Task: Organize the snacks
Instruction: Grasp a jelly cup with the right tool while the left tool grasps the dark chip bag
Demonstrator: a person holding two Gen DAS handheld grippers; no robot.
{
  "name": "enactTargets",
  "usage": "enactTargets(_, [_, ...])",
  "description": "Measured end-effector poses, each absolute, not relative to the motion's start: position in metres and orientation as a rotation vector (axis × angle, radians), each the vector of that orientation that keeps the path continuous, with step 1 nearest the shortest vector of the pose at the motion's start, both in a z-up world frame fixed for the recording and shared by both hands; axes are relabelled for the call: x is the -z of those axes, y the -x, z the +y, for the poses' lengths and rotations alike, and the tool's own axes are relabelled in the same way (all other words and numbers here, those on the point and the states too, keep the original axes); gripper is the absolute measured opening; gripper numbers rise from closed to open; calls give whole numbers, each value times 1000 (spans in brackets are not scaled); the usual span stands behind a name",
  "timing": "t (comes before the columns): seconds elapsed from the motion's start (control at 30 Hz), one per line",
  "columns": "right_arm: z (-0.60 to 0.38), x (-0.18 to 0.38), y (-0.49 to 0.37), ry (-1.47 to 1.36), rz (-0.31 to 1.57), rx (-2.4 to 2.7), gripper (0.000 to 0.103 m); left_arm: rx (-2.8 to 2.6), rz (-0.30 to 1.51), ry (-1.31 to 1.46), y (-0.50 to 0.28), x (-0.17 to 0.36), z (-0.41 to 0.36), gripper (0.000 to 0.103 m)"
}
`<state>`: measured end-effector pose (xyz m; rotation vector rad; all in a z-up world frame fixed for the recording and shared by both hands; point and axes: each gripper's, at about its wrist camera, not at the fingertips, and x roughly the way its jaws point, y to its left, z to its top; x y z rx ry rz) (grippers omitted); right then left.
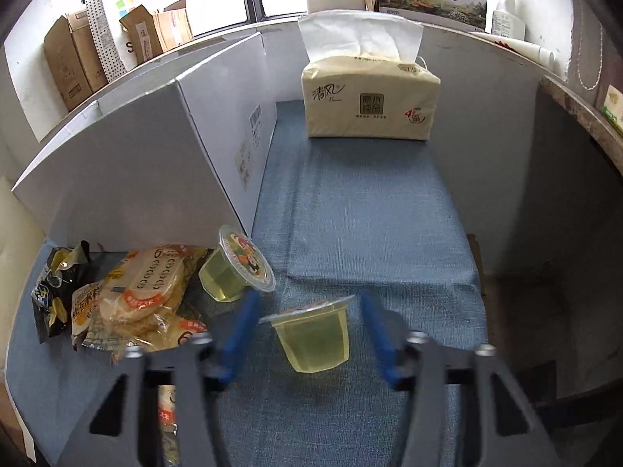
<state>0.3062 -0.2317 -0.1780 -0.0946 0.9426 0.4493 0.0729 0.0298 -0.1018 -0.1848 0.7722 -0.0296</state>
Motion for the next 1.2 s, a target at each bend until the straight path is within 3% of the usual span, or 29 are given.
enactTargets(0.3, [-237,168,-286,81,909,-479,49,33,785,173,-87,111,34,103])
enactTargets(0.93, [-246,97,-176,-47,736,-584,49,-70,942,79,-207,174,27,102])
enactTargets(0.97, [-245,98,-175,-42,736,-581,49,-69,950,90,-209,177,29,99])
enactTargets(1.03, [-245,100,-174,-54,742,-590,49,-45,938,176,-207,178,39,71])
enactTargets(1.1, [-246,102,-173,-55,749,-586,49,-73,935,180,-202,176,45,65])
enactTargets(1.2, [-247,103,-171,-70,752,-592,49,-43,903,217,-184,167,53,63])
